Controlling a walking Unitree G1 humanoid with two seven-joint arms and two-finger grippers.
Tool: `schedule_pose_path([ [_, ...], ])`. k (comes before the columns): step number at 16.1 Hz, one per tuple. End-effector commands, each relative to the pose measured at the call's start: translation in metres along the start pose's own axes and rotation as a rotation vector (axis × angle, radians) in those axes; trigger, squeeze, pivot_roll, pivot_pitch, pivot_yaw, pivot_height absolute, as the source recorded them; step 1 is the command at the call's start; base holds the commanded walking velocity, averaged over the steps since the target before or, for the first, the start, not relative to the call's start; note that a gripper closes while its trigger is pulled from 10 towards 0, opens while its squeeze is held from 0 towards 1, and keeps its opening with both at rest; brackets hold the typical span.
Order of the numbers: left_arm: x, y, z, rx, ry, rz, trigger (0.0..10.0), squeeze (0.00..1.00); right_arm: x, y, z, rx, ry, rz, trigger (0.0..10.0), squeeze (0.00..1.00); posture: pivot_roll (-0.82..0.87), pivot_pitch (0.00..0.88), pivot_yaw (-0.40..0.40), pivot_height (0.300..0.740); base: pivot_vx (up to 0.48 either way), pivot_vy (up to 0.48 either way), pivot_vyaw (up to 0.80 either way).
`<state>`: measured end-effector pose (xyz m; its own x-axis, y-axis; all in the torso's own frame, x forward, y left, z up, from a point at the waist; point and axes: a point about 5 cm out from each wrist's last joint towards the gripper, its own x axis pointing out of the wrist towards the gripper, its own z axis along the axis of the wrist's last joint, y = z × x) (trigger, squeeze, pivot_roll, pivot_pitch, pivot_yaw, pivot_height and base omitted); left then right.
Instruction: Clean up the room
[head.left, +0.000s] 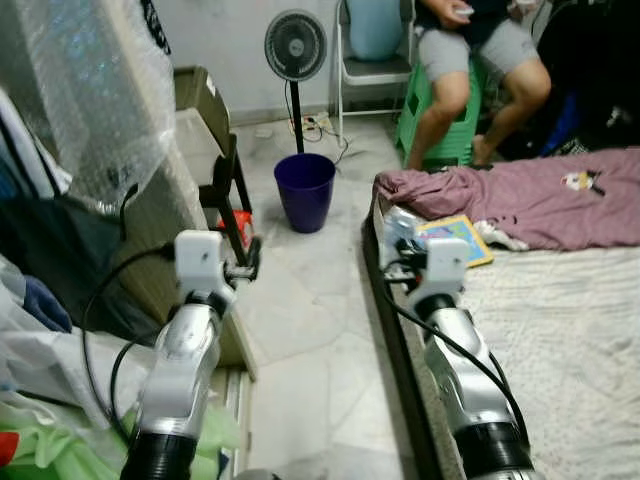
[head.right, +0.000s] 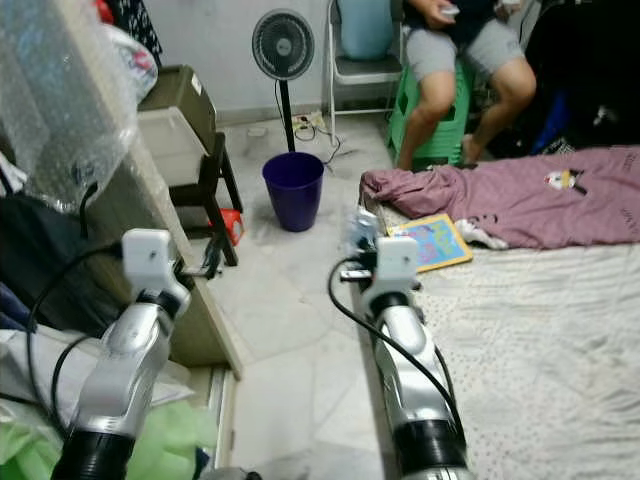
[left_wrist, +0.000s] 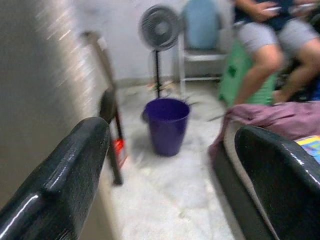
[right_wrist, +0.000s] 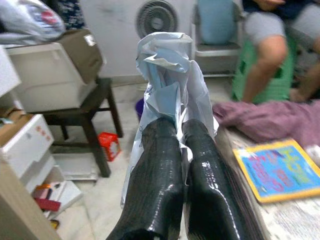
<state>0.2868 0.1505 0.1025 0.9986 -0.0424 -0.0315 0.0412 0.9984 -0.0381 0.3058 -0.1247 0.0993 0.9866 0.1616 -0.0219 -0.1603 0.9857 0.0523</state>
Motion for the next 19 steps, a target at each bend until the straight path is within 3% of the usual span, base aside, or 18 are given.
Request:
schedule_pose_path([
  [1,-0.005,0.010,0.003,0.000,-0.016,0.058,10.0,0.00,0.005,0.009,0.000,-0.008,0.015,0.054,10.0,0.00,0.14,0.000,0.001,0.740,0.000,0.000,0.00],
  [5,-0.010,0.014,0.004,-0.015,-0.015,0.082,10.0,0.00,0.009,0.019,0.001,-0.010,0.012,0.100,10.0,0.00,0.15,0.000,-0.013,0.740,0.000,0.000,0.00],
  [8,-0.007,0.007,0.005,-0.029,-0.012,0.034,10.0,0.00,0.007,0.014,0.000,-0.002,0.017,0.081,10.0,0.00,0.12,0.000,0.001,0.740,0.000,0.000,0.00],
  [16,0.004,-0.004,0.009,-0.045,-0.008,-0.035,10.0,0.00,0.003,0.006,0.000,0.016,0.017,0.041,10.0,0.00,0.07,0.000,0.038,0.740,0.000,0.000,-0.80],
  [19,0.006,-0.006,0.011,-0.041,-0.025,-0.060,10.0,0.00,0.003,0.008,0.001,0.012,0.011,0.048,10.0,0.00,0.07,0.000,0.036,0.740,0.000,0.000,0.00],
])
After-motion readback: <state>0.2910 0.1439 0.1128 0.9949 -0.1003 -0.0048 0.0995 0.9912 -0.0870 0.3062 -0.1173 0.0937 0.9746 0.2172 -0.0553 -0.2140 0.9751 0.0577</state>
